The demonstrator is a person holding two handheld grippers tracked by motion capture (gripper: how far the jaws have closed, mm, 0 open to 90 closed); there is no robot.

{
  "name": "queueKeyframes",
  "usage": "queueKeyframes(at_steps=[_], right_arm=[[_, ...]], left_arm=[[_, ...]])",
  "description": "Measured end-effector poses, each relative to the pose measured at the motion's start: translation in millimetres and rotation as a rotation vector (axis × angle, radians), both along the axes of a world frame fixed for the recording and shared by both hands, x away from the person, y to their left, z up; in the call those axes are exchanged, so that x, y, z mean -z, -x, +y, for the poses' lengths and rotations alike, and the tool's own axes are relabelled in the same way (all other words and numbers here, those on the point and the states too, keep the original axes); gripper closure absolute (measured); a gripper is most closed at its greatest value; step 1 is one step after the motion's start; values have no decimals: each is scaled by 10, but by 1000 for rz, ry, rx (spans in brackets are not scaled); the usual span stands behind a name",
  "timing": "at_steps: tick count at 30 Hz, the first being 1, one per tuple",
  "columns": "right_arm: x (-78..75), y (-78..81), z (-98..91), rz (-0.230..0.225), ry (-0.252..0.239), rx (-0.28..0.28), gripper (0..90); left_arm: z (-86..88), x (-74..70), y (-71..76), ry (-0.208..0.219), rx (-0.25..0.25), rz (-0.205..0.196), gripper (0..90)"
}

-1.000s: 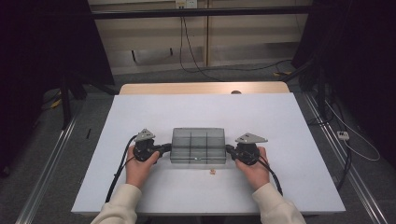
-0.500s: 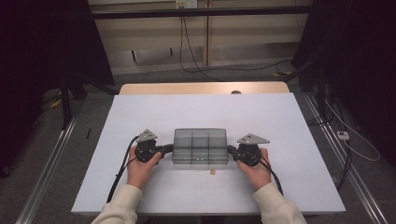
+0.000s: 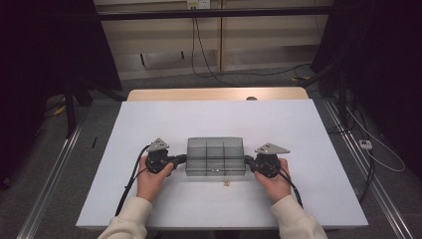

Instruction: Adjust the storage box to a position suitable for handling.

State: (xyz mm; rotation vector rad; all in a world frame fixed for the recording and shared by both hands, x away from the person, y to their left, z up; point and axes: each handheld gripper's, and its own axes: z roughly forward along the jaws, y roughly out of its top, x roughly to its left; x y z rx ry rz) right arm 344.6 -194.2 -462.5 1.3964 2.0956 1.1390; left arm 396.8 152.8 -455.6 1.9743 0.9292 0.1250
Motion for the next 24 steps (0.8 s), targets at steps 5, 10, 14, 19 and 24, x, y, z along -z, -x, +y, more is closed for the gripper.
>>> queueKeyframes(at_steps=[5, 10, 14, 19, 24], right_arm=[[-1, 12, -8, 2, 2, 6, 900], [-2, 25, -21, 5, -1, 8, 900], [-1, 31, -43, 4, -2, 8, 900], [0, 31, -47, 5, -3, 7, 900], [0, 31, -46, 4, -4, 8, 900]], left_arm=[[-12, 1, -3, 4, 0, 5, 900], [-25, 5, -4, 6, 7, 2, 900], [-38, 0, 1, 4, 10, 3, 900], [-39, -8, 10, 12, 7, 5, 900], [-37, -12, 10, 13, 9, 3, 900]])
